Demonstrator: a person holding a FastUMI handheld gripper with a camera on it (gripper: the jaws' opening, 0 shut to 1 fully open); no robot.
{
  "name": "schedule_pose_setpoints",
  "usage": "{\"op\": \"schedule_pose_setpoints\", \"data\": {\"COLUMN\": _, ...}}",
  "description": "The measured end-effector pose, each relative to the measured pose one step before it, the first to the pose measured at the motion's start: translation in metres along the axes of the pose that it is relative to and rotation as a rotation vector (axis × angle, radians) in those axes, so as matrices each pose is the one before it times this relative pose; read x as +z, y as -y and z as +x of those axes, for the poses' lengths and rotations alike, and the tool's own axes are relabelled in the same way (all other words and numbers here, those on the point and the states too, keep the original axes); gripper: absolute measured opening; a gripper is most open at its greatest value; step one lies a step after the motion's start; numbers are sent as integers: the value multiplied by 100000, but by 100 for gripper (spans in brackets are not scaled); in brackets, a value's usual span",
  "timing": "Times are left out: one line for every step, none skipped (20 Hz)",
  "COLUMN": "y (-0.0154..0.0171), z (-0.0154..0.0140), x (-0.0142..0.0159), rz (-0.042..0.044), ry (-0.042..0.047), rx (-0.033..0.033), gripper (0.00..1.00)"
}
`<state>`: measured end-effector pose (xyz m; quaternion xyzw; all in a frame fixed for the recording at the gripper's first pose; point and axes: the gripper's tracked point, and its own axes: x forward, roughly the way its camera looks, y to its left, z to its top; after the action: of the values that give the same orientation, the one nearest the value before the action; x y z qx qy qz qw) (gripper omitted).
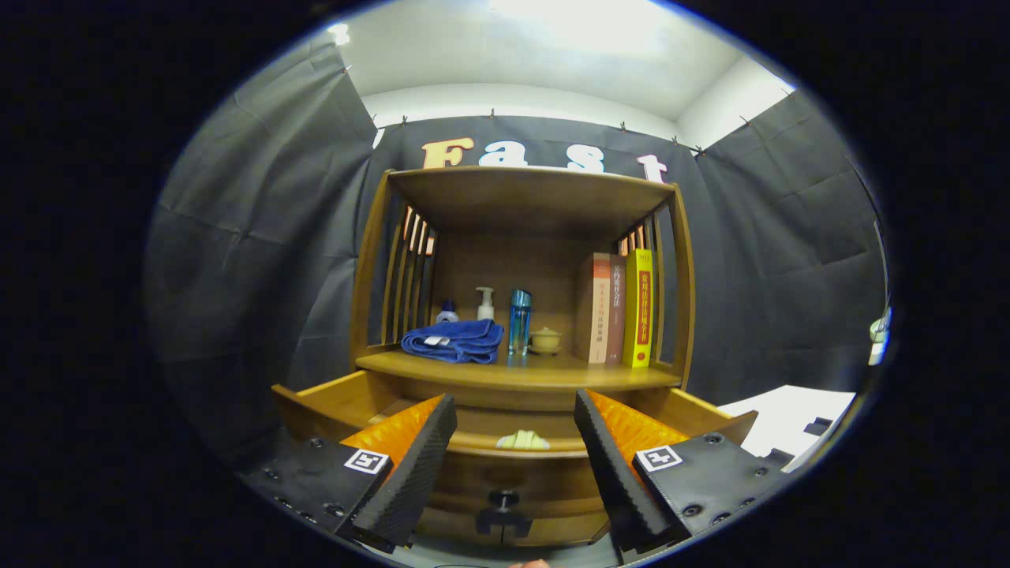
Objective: Pull open the drawer, take out the items inside it, and place them on the countertop above the cabinet.
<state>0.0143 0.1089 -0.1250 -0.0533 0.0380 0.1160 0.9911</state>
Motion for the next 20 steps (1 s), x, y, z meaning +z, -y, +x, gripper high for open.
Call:
{"op": "schedule_pose_setpoints", "data": {"y": 531, "z": 1434, "x": 733, "rz": -384, "ry": -1049, "rx": -387, "gripper": 98}}
{"op": "schedule_pose_setpoints", "data": {"y": 379, "z": 1370, "x": 491, "rz": -310, "ry": -1601, "rx": 78, "gripper": 98}}
{"op": "schedule_pose_setpoints", "data": {"y": 203, "z": 1647, "x": 289, "rz": -627, "ry": -2503, "rx": 118, "gripper": 98}}
{"op": "schedule_pose_setpoints", "data": {"y": 130, "z": 1683, "x": -74, "rz": -773, "ry": -3431, "rx": 91, "gripper": 98}}
{"op": "schedule_pose_setpoints", "data": {"y": -191, "z": 1852, "x": 83, "rz": -918, "ry": -3664, "rx": 1120, "gripper": 98}}
{"op": "schedule_pose_setpoints", "data": {"y": -429, "z": 1499, "x": 423, "rz": -805, "ry": -2284, "rx": 1502, "gripper": 98}}
{"op": "schedule_pose_setpoints", "data": {"y": -323, "z": 1752, "x": 109, "rz": -1128, "ry": -2355, "rx": 1210, "gripper": 99}}
{"op": "schedule_pose_setpoints", "data": {"y": -215, "z": 1590, "x": -551, "rz": -1416, "ry": -4026, "rx": 1104, "gripper": 99}}
{"op": "schedule_pose_setpoints", "data": {"y": -539, "z": 1555, "x": -928, "rz": -1002, "ry": -5190, "rx": 1898, "gripper": 99}}
{"op": "schedule_pose_setpoints", "data": {"y": -502, "z": 1478, "x": -1092, "rz": 149, "ry": -5364, "rx": 1284, "gripper": 99}}
{"op": "schedule_pose_setpoints", "data": {"y": -503, "z": 1239, "x": -1147, "rz": 995, "ry": -5479, "rx": 1570, "gripper": 99}}
{"op": "schedule_pose_setpoints", "data": {"y": -364, "z": 1175, "x": -1562, "rz": 1329, "ry": -6052, "rx": 720, "gripper": 99}}
{"op": "schedule_pose_setpoints", "data": {"y": -179, "z": 1161, "x": -1554, "rz": 1088, "ry": -6034, "rx": 619, "gripper": 99}}
{"op": "schedule_pose_setpoints", "data": {"y": 60, "z": 1029, "x": -1802, "rz": 757, "ry": -5853, "rx": -178, "gripper": 99}}
{"op": "schedule_pose_setpoints", "data": {"y": 158, "z": 793, "x": -1598, "rz": 834, "ry": -4711, "rx": -77, "gripper": 99}}
{"op": "schedule_pose_setpoints", "data": {"y": 72, "z": 472, "x": -1054, "rz": 1396, "ry": -3426, "rx": -112, "gripper": 99}}
{"op": "schedule_pose_setpoints", "data": {"y": 35, "z": 330, "x": -986, "rz": 1409, "ry": -2668, "rx": -91, "gripper": 99}}
{"op": "schedule_pose_setpoints", "data": {"y": 174, "z": 346, "x": -1131, "rz": 1219, "ry": -2742, "rx": -113, "gripper": 99}}
{"op": "schedule_pose_setpoints", "data": {"y": 345, "z": 429, "x": -1022, "rz": 741, "ry": -2749, "rx": -568, "gripper": 99}}
{"op": "schedule_pose_setpoints", "data": {"y": 203, "z": 524, "x": -894, "rz": 466, "ry": -2727, "rx": -790, "gripper": 99}}
